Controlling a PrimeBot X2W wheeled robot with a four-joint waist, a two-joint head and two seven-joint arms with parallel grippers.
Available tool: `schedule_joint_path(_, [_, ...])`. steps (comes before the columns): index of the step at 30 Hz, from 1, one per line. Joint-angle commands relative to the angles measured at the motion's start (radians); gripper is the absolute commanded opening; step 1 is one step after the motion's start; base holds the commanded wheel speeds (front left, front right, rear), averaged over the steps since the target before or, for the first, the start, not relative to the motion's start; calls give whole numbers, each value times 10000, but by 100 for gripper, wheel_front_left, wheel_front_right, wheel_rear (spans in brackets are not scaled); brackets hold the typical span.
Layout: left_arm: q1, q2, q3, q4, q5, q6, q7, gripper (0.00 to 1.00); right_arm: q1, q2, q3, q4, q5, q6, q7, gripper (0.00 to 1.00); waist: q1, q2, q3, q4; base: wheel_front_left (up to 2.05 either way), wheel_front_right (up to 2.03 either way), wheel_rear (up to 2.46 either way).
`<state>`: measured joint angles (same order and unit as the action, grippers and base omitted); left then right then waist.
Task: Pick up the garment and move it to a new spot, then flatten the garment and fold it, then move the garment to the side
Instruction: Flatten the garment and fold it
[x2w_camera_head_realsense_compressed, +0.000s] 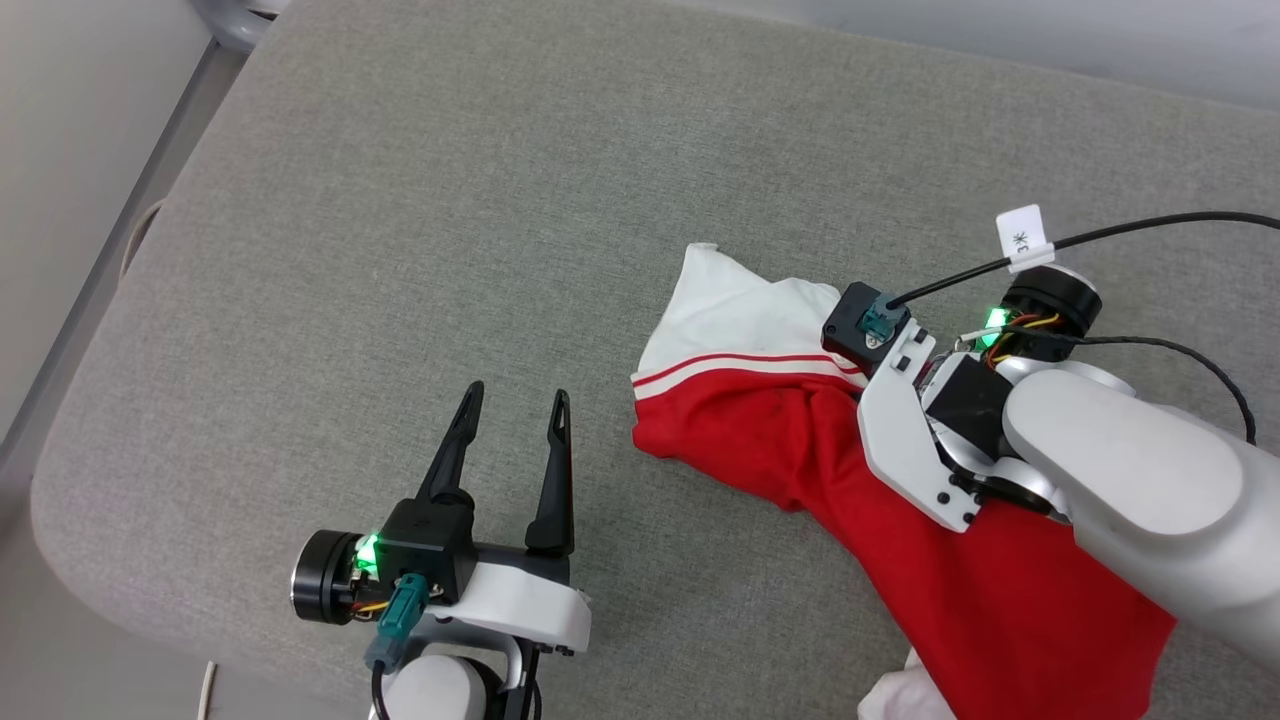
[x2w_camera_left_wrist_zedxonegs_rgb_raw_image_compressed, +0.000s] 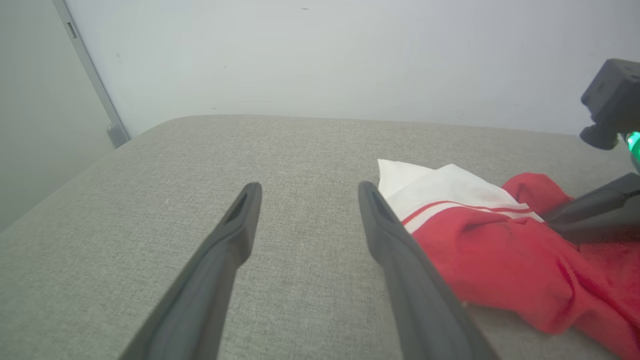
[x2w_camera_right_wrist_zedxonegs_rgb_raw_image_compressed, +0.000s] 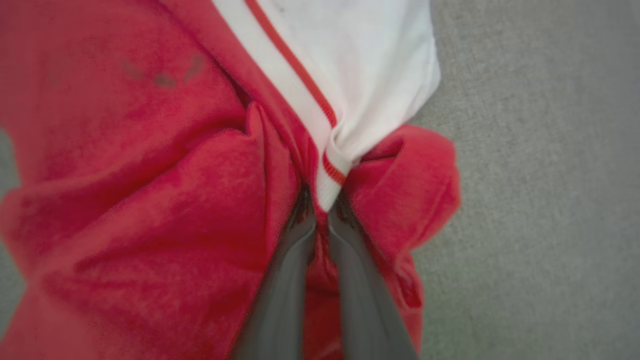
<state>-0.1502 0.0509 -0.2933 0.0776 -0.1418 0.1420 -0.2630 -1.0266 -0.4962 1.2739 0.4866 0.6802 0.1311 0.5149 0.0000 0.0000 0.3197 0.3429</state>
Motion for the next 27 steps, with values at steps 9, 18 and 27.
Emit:
schedule_joint_path(9, [111,-13,226,139,161,-21,-28,100,-252,94,74,460,950,-10,-2123,100,0,0,-412,-400,0,0,0])
schedule_joint_path(18, [674,-7,923,114,542,-262,-26,100,423,-406,-1035,494,875,-10,-5939,100,0,0,-1319,-1090,0,0,0])
schedule_joint_path(27, [1086,231,1631,-26,847,-619,-26,100,2734,-369,-4589,512,-804,-10,-7749,100,0,0,-1951,-1907,0,0,0])
